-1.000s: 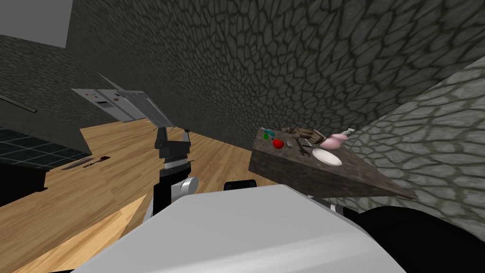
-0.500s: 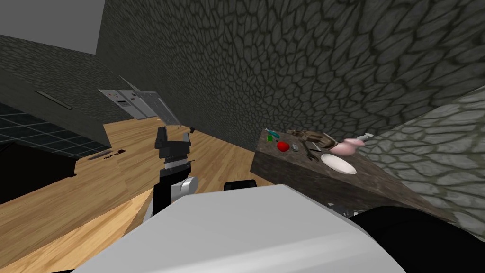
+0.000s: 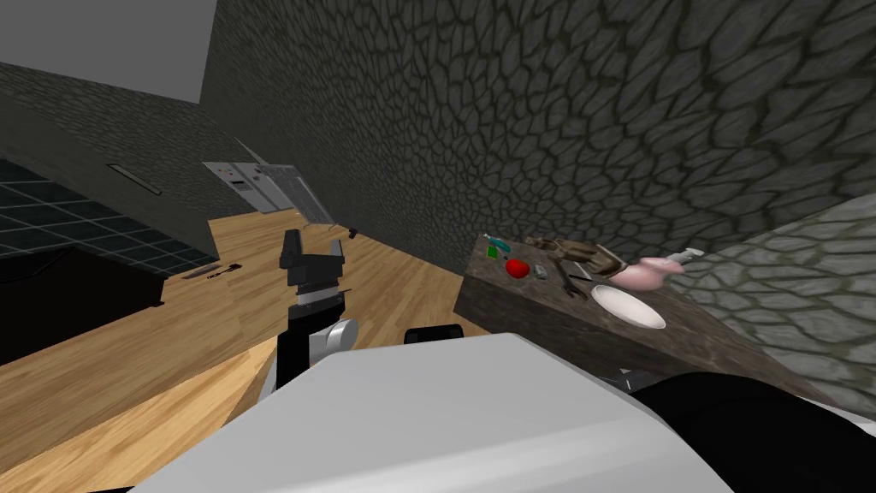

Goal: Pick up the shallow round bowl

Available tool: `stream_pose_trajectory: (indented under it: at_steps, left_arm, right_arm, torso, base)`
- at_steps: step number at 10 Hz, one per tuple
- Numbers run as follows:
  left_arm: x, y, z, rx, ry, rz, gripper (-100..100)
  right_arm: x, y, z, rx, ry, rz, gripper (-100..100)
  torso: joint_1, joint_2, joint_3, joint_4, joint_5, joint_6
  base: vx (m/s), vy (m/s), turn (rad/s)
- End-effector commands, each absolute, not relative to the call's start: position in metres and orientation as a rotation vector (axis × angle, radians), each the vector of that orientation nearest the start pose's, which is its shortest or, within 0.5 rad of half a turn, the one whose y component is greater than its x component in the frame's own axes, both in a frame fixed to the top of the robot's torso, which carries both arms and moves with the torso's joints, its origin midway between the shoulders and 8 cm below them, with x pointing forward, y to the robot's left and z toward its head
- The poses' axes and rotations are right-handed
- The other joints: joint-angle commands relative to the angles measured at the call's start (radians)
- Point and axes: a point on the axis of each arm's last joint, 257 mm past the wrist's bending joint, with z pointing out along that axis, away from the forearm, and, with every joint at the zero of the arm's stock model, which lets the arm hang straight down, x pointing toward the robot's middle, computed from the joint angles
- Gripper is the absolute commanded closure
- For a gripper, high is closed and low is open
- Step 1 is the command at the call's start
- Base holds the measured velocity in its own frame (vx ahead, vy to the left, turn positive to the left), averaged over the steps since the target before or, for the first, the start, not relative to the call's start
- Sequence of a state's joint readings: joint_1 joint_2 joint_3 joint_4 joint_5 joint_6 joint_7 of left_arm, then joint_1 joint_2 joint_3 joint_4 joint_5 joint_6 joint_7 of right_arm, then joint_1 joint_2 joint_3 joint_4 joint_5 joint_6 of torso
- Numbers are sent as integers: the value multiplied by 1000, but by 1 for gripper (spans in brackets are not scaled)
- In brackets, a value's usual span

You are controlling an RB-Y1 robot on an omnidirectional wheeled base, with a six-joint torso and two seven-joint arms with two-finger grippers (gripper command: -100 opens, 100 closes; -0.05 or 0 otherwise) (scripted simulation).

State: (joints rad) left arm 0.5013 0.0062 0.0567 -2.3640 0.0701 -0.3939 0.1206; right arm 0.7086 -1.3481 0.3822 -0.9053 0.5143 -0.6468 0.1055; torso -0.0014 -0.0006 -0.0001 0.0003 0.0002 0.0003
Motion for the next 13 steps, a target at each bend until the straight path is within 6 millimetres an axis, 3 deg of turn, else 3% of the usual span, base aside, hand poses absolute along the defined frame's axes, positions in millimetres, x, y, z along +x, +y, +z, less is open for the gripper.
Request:
stream_pose_trajectory:
  at_steps: [1, 2, 3, 5, 6, 7, 8, 10, 13]
  left_arm:
    - [339, 303, 43, -750, 552, -1400, 0]
    - [339, 303, 43, -750, 552, -1400, 0]
    - [339, 303, 43, -750, 552, -1400, 0]
    - [339, 303, 43, -750, 552, -1400, 0]
    - [339, 303, 43, -750, 552, -1400, 0]
    - [339, 303, 43, -750, 552, -1400, 0]
    - [339, 303, 43, -750, 552, -1400, 0]
    - [339, 303, 43, -750, 552, -1400, 0]
    - [339, 303, 43, -750, 552, -1400, 0]
  right_arm:
    - [-6, -702, -392, -191, 2943, -168, -100]
    - [-7, -703, -391, -188, 2945, -173, -100]
    - [-14, -730, -373, -218, 2975, -260, -100]
    - [-14, -730, -373, -218, 2975, -261, -100]
    - [-19, -754, -354, -242, 2999, -344, -100]
    - [-19, -754, -354, -242, 2999, -344, -100]
    - [-22, -774, -337, -263, 3016, -415, -100]
    - [-23, -775, -336, -261, 3017, -420, -100]
    - [-27, -814, -299, -293, 3042, -574, -100]
  torso:
    - [0, 0, 0, 0, 0, 0]
    - [0, 0, 0, 0, 0, 1]
    - [0, 1, 1, 0, -1, 1]
    - [-1, 0, 0, 0, -1, 1]
    - [0, 1, 0, 0, -1, 1]
    - [-1, 0, 0, 0, 0, 0]
    - [-1, 0, 0, 0, -1, 1]
    - [-2, 0, 0, 0, -1, 1]
    - [-3, -1, 0, 0, -1, 0]
  base:
    - [24, -11, 86]
    - [11, -10, -5]
    - [16, -10, 113]
    - [19, -16, 36]
    - [27, -18, 104]
    - [24, -27, 67]
    - [33, -32, 88]
    - [21, -22, 44]
    - [37, -57, 133]
